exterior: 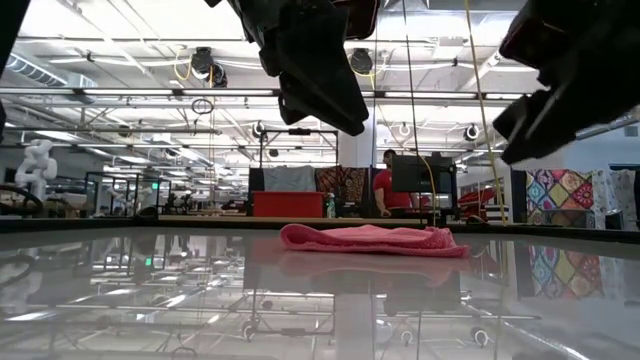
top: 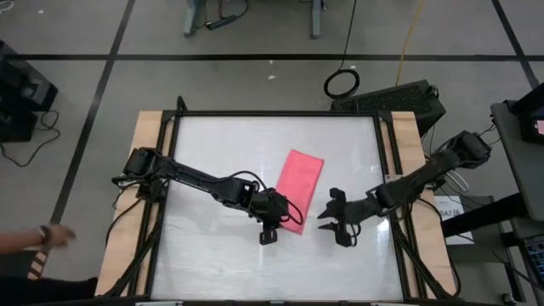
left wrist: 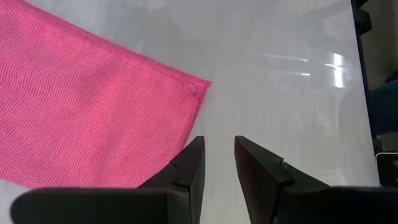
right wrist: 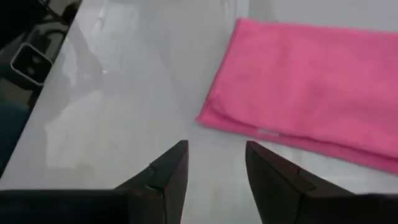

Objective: Roll towel
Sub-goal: Fold the pink towel

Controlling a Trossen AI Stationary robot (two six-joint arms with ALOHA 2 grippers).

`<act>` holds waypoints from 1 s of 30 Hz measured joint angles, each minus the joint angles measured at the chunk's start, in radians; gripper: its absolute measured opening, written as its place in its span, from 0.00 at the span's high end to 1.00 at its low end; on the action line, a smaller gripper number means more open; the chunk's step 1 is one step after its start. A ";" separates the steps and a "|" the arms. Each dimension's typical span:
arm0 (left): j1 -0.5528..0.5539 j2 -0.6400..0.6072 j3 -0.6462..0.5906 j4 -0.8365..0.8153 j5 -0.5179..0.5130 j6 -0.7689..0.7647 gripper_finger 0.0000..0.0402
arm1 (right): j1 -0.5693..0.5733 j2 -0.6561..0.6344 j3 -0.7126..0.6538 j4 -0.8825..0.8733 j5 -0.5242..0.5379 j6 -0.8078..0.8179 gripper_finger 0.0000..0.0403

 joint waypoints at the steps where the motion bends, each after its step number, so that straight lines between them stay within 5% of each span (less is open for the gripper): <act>1: 0.000 0.000 0.000 0.000 0.000 0.000 0.77 | 0.008 0.019 0.000 0.012 0.000 0.007 0.62; 12: 0.000 0.000 0.000 -0.002 0.000 0.000 0.77 | 0.025 0.166 -0.001 0.158 -0.018 0.092 0.57; 30: 0.000 0.000 0.000 -0.003 0.000 0.000 0.77 | 0.100 0.172 -0.001 0.209 0.016 0.084 0.57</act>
